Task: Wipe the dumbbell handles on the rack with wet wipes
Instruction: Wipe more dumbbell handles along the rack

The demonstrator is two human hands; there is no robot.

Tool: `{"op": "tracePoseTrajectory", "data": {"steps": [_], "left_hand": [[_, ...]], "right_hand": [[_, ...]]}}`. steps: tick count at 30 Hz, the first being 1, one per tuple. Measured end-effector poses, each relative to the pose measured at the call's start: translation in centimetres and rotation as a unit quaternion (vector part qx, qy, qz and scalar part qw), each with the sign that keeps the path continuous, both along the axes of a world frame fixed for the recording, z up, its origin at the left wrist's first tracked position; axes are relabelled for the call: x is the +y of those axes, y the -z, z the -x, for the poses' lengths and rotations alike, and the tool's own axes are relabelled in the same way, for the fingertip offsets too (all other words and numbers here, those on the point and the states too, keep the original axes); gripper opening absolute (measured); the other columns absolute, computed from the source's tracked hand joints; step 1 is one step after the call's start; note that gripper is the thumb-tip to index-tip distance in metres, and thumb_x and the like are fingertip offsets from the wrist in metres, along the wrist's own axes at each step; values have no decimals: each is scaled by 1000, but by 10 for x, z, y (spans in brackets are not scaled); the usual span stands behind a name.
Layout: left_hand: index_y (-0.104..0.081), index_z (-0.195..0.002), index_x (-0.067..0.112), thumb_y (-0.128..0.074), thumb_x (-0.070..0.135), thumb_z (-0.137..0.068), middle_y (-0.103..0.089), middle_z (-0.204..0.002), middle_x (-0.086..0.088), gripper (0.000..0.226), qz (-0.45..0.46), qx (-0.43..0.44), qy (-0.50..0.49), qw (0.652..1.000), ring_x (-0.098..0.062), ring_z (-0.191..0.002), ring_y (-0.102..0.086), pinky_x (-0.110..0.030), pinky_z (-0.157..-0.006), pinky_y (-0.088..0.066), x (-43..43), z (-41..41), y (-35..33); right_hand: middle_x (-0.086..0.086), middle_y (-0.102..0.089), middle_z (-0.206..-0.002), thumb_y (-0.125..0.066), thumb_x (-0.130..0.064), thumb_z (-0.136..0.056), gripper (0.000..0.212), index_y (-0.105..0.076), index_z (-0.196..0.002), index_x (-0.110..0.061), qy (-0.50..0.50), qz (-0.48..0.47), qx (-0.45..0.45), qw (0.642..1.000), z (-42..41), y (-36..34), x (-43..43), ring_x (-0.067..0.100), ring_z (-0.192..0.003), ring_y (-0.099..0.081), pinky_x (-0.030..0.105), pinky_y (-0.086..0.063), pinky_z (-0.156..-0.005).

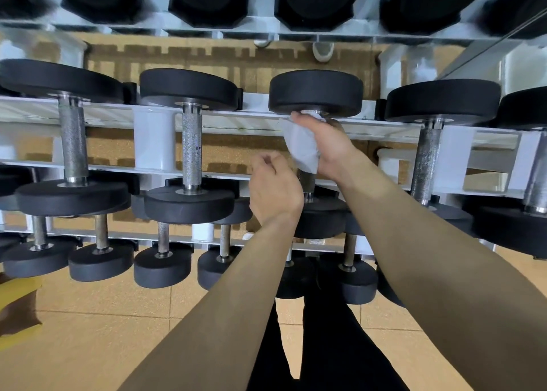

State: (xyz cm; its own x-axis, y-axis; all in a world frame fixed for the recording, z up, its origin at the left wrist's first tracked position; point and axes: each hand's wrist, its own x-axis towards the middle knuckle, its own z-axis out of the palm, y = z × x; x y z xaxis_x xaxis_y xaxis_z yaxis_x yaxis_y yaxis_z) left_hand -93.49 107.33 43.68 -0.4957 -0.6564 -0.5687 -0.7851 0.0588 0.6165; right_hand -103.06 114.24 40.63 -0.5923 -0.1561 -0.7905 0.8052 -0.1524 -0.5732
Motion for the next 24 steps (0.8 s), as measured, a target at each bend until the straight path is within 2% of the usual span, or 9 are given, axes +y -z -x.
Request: {"op": "tracePoseTrajectory", "data": {"steps": [2,4,7,9,11,13,18,21,24], "left_hand": [[-45,-105,30,-35,38,-104,-58,-95,6,13,0,1,4,1000,-22,-92,-53,-38,-80,-36,0,-1,-1],[-48,-111,29,-37,39,-103,-57,-94,7,17,-22,-13,8,1000,-21,-91,-52,-37,-80,-35,-2,0,1],[-54,-119,24,-49,36,-98,-63,-98,7,25,-173,-13,-37,984,-22,-100,-60,-35,-80,-40,-16,8,4],[-62,-120,19,-55,39,-96,-71,-108,-1,32,-278,-18,-55,959,-22,-104,-66,-31,-75,-44,-29,19,0],[-67,-118,17,-61,43,-94,-75,-107,-3,36,-306,-31,0,952,-18,-96,-70,-29,-75,-51,-39,26,-3],[-69,-118,15,-69,40,-91,-76,-106,-4,36,-279,-29,75,957,-18,-95,-72,-33,-87,-57,-42,29,-1],[-69,-90,16,-78,23,-88,-76,-96,-7,11,-220,61,53,972,-23,-88,-73,-38,-83,-59,-41,34,5],[-71,-99,14,-78,21,-87,-75,-99,-9,14,-235,117,35,964,-34,-99,-71,-48,-88,-59,-37,35,0],[-70,-100,12,-79,18,-87,-75,-100,-11,17,-233,129,21,964,-30,-95,-72,-46,-89,-59,-34,35,0]], "right_hand": [[13,-73,-110,-87,-28,-73,58,-67,-122,-6,-35,34,-30,998,-3,5,3,31,-103,-72,46,-55,-95],[15,-74,-106,-79,-28,-75,47,-68,-116,-5,-78,71,-78,991,-15,10,11,28,-95,-72,39,-56,-91],[10,-76,-90,-69,-24,-82,29,-68,-105,-8,-146,105,-104,978,-30,13,22,22,-81,-73,28,-59,-72],[8,-77,-92,-70,-23,-87,30,-65,-112,-8,-186,83,-83,976,-30,9,28,20,-84,-74,31,-60,-78],[9,-78,-103,-74,-25,-86,41,-64,-121,-7,-211,20,-47,976,-28,2,31,23,-98,-74,39,-58,-95],[9,-78,-107,-79,-24,-85,37,-68,-117,-9,-230,-44,3,972,-26,-4,36,24,-103,-74,45,-54,-102],[5,-75,-111,-90,-24,-69,63,-63,-123,-11,-74,-170,108,977,-23,-13,40,22,-99,-74,46,-60,-91],[5,-56,-133,-82,-40,-64,82,-49,-136,-18,-5,-325,114,939,-22,-19,42,24,-118,-60,44,-52,-103],[7,-41,-141,-71,-34,-83,61,-49,-137,-17,-27,-417,148,897,-35,-34,42,29,-130,-42,38,-36,-112]]}}
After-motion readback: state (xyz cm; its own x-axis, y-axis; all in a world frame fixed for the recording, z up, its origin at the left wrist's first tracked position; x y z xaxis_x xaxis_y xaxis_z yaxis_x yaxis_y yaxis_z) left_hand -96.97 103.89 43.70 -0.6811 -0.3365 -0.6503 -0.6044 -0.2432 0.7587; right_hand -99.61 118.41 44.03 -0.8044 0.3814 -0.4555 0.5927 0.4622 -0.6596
